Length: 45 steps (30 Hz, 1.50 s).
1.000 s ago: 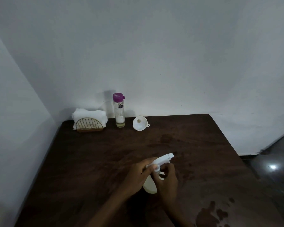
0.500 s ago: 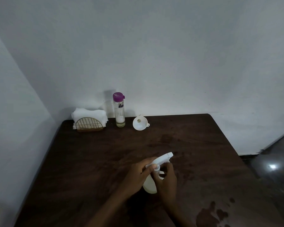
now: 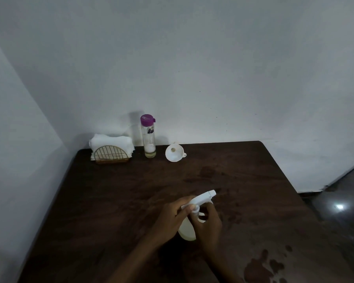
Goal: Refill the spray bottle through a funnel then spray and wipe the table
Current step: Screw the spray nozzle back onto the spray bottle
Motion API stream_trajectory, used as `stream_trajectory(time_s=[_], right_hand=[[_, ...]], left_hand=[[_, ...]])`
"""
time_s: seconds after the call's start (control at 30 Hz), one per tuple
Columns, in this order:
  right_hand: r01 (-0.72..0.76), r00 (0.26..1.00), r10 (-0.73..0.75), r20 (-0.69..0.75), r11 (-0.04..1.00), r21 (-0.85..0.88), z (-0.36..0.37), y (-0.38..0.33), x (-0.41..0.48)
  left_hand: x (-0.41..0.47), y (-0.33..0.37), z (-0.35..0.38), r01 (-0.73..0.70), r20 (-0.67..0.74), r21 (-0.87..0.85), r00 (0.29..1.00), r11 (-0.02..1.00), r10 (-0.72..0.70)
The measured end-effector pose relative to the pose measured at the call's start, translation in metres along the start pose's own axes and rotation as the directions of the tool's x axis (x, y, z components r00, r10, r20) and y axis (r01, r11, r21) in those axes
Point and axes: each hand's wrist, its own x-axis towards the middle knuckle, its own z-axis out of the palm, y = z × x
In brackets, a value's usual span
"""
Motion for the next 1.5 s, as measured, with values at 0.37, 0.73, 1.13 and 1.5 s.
stream_trajectory(time_s=[0.37, 0.73, 1.13, 1.5], right_hand=[[0.052, 0.998, -0.052, 0.020, 0.999, -0.012, 0.000, 0.005, -0.002], [0.004, 0.997, -0.010, -0.074, 0.997, -0.080, 0.007, 0.002, -0.006], [-0.002, 0.990, -0.001, -0.144, 1.000, -0.024, 0.010, -0.011, -0.007], [0.035, 0.994, -0.035, 0.103, 0.999, -0.006, -0.011, -0.003, 0.008]], left_hand=[[0.000, 0.004, -0.001, -0.025, 0.001, -0.017, 1.000, 1.000, 0.025], [-0.001, 0.004, 0.000, -0.040, -0.021, 0.015, 0.999, 0.999, 0.041], [-0.003, 0.006, 0.002, -0.089, -0.068, 0.049, 0.993, 0.995, 0.092], [0.006, -0.017, -0.013, 0.033, 0.159, 0.125, 0.986, 0.992, -0.053]])
